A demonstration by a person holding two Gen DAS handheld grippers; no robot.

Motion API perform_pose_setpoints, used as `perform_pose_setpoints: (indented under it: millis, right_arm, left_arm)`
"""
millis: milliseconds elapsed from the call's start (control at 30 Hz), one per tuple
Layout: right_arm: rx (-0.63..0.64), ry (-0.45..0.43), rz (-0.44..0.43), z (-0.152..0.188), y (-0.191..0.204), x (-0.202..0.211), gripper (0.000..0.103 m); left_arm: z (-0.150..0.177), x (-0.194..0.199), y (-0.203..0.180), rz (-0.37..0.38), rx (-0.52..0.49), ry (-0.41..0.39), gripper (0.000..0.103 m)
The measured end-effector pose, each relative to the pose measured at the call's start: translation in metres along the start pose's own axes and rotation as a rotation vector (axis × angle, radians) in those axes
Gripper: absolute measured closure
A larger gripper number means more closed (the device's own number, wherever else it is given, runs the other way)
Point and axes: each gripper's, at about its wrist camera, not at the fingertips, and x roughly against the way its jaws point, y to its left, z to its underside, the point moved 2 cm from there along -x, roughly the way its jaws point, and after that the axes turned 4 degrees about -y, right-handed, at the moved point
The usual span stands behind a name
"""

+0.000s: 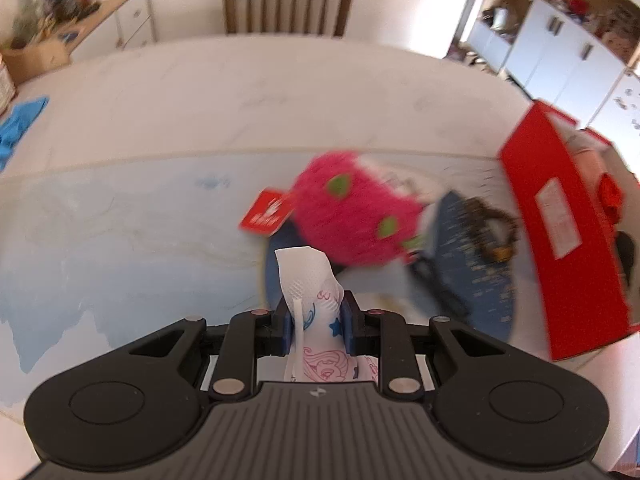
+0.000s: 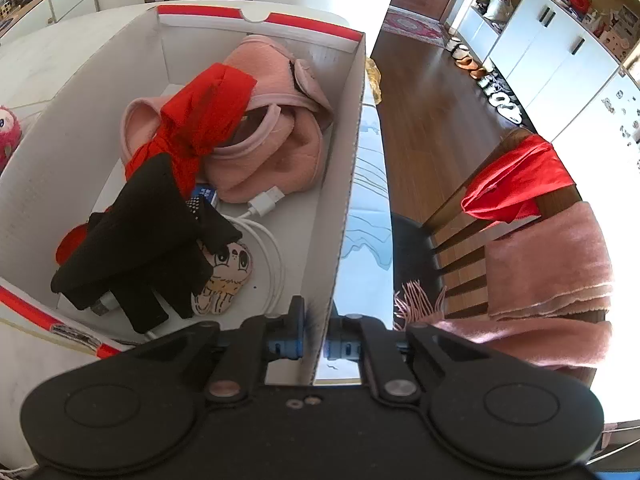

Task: Organize objects
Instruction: 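Carry the printed white pad with the left gripper into the box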

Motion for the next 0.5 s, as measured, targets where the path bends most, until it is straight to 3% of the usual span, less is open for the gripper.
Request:
perform_pose_setpoints:
  millis: [233, 500]
  right_arm:
    - [-0.017, -0.007, -0.006, 0.002, -0.001, 0.001, 0.096]
    - [-0.023, -0.013, -0.013, 0.003, -0.001, 0.001, 0.097]
  left_arm:
    - [-0.024, 0.033, -0.046, 0.113, -0.073, -0.066, 0.081]
    - [-0.039, 0.039, -0.117, 0.232, -0.221, -0.055, 0.081]
